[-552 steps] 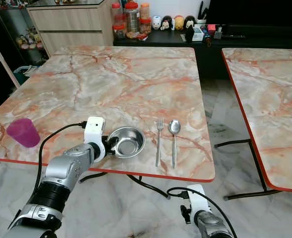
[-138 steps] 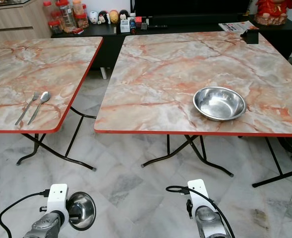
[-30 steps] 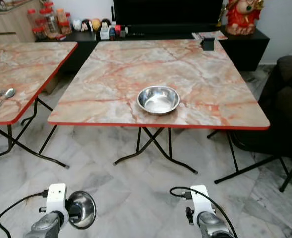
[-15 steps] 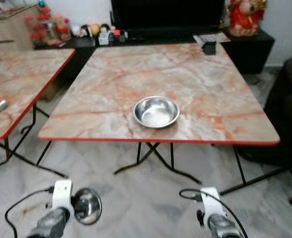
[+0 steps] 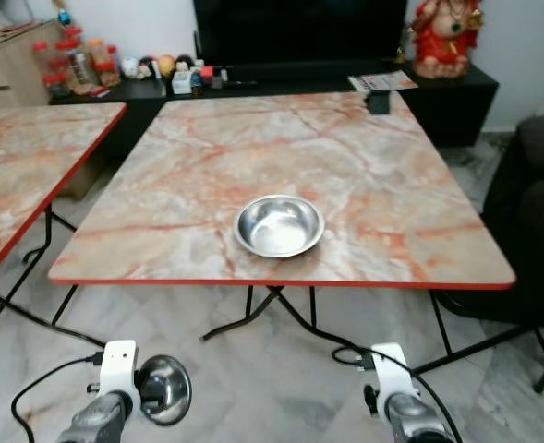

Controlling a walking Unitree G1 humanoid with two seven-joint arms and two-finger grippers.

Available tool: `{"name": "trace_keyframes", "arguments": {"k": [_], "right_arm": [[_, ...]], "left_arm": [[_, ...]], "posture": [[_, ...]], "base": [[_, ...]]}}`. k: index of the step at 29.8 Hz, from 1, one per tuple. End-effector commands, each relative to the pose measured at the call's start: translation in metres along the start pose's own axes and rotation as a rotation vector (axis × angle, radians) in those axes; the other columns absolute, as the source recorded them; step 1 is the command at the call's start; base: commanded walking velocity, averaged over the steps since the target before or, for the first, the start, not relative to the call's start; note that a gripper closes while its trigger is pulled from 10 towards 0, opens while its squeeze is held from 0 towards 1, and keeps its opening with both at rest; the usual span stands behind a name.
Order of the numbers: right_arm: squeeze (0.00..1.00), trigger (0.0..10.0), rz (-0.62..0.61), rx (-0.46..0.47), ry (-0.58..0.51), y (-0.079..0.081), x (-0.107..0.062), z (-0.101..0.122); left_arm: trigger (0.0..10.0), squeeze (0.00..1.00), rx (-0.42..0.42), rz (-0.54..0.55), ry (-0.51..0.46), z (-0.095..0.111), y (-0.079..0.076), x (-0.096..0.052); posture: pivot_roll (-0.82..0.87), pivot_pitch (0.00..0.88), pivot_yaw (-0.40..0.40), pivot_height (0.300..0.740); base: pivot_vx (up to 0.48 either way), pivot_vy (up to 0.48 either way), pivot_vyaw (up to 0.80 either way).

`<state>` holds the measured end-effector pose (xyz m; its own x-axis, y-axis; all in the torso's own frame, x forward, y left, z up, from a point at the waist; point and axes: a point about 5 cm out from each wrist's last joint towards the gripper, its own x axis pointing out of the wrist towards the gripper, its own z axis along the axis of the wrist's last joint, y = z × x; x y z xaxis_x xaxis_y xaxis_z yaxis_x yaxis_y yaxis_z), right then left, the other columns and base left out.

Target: Setting the table

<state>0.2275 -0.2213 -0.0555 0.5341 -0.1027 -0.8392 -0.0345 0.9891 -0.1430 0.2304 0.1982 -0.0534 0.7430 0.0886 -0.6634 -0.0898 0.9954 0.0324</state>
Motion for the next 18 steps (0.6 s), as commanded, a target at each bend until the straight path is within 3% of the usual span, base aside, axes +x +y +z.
{"name": "trace_keyframes", "arguments": {"k": [1,9,14,18], "right_arm": [[0.0,10.0,-0.007,0.002,0.001,-0.004,0.0,-0.001],[0.0,10.0,-0.004,0.0,0.007,-0.001,0.0,-0.006],[0.0,10.0,-0.002,-0.001,0.005,0.001,0.0,-0.004],[0.0,10.0,-0.002,-0.002,0.003,0.001,0.0,-0.002]], "left_arm": [[10.0,0.0,0.01,-0.001,0.003,0.001,-0.001,0.0],[10.0,0.0,0.017,-0.005,0.002,-0.001,-0.001,0.0],[10.0,0.0,0.021,-0.002,-0.009,0.0,0.003,0.0],[10.0,0.0,0.018,0.007,-0.021,0.002,0.015,-0.001]], "posture": [[-0.09,0.013,0.034,0.74],[-0.1,0.007,0.037,0.74],[-0.1,0.006,0.039,0.74],[-0.1,0.006,0.039,0.74]], "base": [[0.0,0.0,0.0],[0.0,0.0,0.0],[0.0,-0.259,0.0],[0.0,-0.272,0.0]]}}
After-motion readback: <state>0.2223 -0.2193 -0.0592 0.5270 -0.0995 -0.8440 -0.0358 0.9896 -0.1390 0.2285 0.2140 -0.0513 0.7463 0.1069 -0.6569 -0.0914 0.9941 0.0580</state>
